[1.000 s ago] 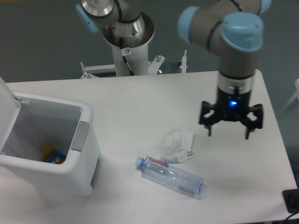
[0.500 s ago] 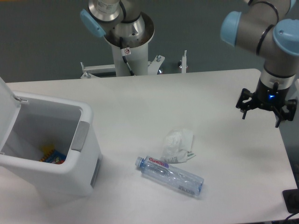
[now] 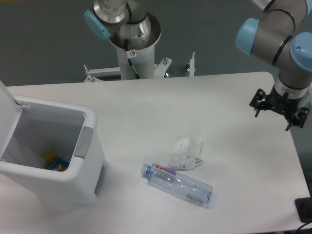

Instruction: Open the trash can

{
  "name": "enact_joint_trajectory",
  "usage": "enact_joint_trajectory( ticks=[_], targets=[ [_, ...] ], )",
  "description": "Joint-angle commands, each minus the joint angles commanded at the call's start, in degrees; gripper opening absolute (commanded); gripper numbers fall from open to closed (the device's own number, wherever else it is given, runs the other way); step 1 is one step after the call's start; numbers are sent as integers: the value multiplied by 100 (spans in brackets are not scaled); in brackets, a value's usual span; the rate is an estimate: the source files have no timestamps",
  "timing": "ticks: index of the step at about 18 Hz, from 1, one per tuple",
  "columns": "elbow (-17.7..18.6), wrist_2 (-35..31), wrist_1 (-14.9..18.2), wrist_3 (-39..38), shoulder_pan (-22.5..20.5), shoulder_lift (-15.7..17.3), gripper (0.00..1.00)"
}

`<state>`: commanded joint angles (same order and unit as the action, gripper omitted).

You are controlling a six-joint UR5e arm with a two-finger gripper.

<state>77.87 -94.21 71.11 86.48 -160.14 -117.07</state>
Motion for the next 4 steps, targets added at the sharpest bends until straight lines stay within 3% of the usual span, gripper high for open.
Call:
enact_joint_trajectory(
  ticks=[4],
  targets=[
    [44,-18,-44,-9,36,0,100]
  ],
)
